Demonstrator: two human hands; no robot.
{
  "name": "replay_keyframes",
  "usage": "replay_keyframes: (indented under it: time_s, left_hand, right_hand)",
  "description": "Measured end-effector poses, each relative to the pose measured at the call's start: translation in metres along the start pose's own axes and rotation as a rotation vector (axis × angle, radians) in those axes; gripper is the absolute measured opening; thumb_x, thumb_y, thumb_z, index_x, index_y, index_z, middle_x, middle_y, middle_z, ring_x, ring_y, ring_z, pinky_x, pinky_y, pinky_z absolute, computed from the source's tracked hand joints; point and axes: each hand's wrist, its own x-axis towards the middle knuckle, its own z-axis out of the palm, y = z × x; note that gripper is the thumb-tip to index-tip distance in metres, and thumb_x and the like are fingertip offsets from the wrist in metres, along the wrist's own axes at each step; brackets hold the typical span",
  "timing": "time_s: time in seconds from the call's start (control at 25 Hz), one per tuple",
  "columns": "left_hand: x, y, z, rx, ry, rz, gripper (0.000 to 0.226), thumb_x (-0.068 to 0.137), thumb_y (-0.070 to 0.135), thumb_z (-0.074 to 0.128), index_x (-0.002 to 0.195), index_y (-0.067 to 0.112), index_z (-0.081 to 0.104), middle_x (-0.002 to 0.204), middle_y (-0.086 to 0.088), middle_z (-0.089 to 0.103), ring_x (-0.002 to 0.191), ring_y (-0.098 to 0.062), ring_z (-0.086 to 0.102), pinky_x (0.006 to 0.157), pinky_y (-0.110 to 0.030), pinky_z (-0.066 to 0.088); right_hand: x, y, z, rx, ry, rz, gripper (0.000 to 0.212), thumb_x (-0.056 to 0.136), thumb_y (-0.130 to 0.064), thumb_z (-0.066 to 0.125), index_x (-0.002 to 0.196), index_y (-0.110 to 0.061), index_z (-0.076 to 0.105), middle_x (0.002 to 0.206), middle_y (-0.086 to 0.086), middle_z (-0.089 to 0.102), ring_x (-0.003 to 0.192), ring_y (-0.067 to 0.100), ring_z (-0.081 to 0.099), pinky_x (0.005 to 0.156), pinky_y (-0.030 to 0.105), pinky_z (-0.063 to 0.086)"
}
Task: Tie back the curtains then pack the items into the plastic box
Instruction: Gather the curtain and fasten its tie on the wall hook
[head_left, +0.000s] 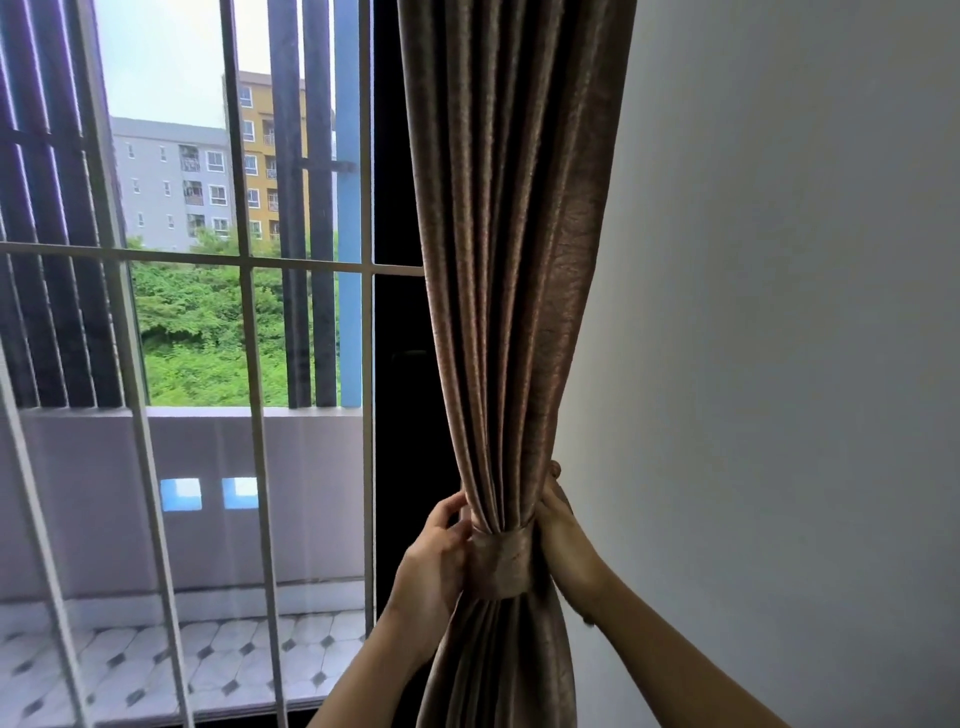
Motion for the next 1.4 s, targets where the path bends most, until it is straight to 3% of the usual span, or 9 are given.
replay_keyframes:
  time_s: [0.08,0.24,0.4,0.68,0.8,0.92,1.08,1.24,1.4]
  left_hand:
    - [0.004,0.001,0.003,0.209,0.105,0.03,0.036,0.093,0.006,0.046,0.127,0.017,0.048,0.111,-0.011,0.066,0.095,-0.027,0.066,0.081,-0.037,0.052]
    - [0.015,0.01,-0.007,0.538,0.1,0.118,0.077,0.089,-0.003,0.053,0.139,0.046,0.022,0.128,-0.003,0.052,0.102,-0.028,0.062,0.079,-0.034,0.056]
    - [0.016,0.02,-0.011,0.832,0.054,0.199,0.046,0.086,0.006,0.061,0.115,0.041,0.052,0.116,0.007,0.059,0.11,-0.01,0.056,0.084,-0.019,0.046]
    - [0.012,0.008,-0.016,1.203,0.383,0.497,0.011,0.082,0.018,0.068,0.089,0.01,0.066,0.097,0.005,0.053,0.093,-0.01,0.05,0.077,-0.009,0.038]
    - [0.01,0.008,-0.017,1.227,0.325,0.566,0.01,0.082,0.011,0.065,0.091,0.011,0.061,0.087,0.004,0.062,0.078,-0.009,0.059,0.07,-0.023,0.05]
    - [0.005,0.015,-0.018,1.395,0.279,0.404,0.012,0.088,0.023,0.055,0.098,0.019,0.059,0.081,0.006,0.067,0.071,-0.013,0.063,0.066,-0.036,0.053]
    - [0.002,0.038,-0.028,1.635,0.234,0.333,0.017,0.084,0.022,0.055,0.098,0.018,0.062,0.094,0.002,0.061,0.092,-0.021,0.056,0.078,-0.038,0.049]
    - [-0.003,0.058,-0.03,1.545,0.233,0.422,0.041,0.08,-0.008,0.044,0.109,0.013,0.063,0.099,-0.004,0.066,0.09,-0.024,0.063,0.077,-0.028,0.051]
    - [0.002,0.077,-0.024,1.667,0.357,0.413,0.04,0.076,-0.01,0.041,0.092,0.018,0.065,0.083,-0.005,0.065,0.073,-0.024,0.058,0.063,-0.036,0.048]
  right_hand:
    - [-0.006,-0.002,0.006,0.142,0.007,0.046,0.029,0.099,-0.025,0.037,0.111,-0.019,0.063,0.104,-0.003,0.07,0.103,0.015,0.064,0.094,0.03,0.05]
    - [-0.005,0.004,0.012,0.285,0.064,0.108,0.032,0.099,-0.021,0.034,0.104,-0.012,0.064,0.096,0.005,0.071,0.094,0.018,0.066,0.082,0.03,0.053]
    - [-0.005,0.0,0.01,0.285,0.038,0.095,0.032,0.099,-0.019,0.032,0.097,-0.012,0.063,0.08,-0.003,0.073,0.078,0.009,0.068,0.068,0.019,0.053]
    - [-0.014,0.008,0.025,0.051,0.122,0.02,0.035,0.102,-0.025,0.025,0.123,-0.016,0.051,0.115,0.004,0.062,0.107,0.006,0.06,0.09,0.017,0.048]
    - [-0.019,0.004,0.028,0.132,0.102,0.001,0.04,0.096,-0.046,0.03,0.108,-0.021,0.058,0.103,0.002,0.067,0.099,0.008,0.064,0.074,0.008,0.049]
    - [-0.02,0.007,0.023,0.22,-0.011,-0.032,0.086,0.068,-0.079,0.05,0.123,-0.013,0.053,0.116,0.009,0.066,0.11,0.019,0.062,0.084,0.021,0.052]
    - [-0.023,0.007,0.014,0.113,-0.143,-0.039,0.088,0.064,-0.058,0.075,0.134,-0.02,0.037,0.124,0.007,0.06,0.115,0.021,0.059,0.092,0.031,0.051]
    - [-0.021,0.003,0.015,-0.154,-0.157,-0.069,0.084,0.058,-0.042,0.082,0.129,-0.032,0.037,0.119,-0.004,0.061,0.109,0.012,0.061,0.091,0.03,0.053]
    - [-0.016,0.0,0.008,-0.221,-0.151,-0.049,0.079,0.056,-0.042,0.081,0.123,-0.039,0.038,0.114,-0.01,0.062,0.103,0.004,0.062,0.087,0.022,0.053]
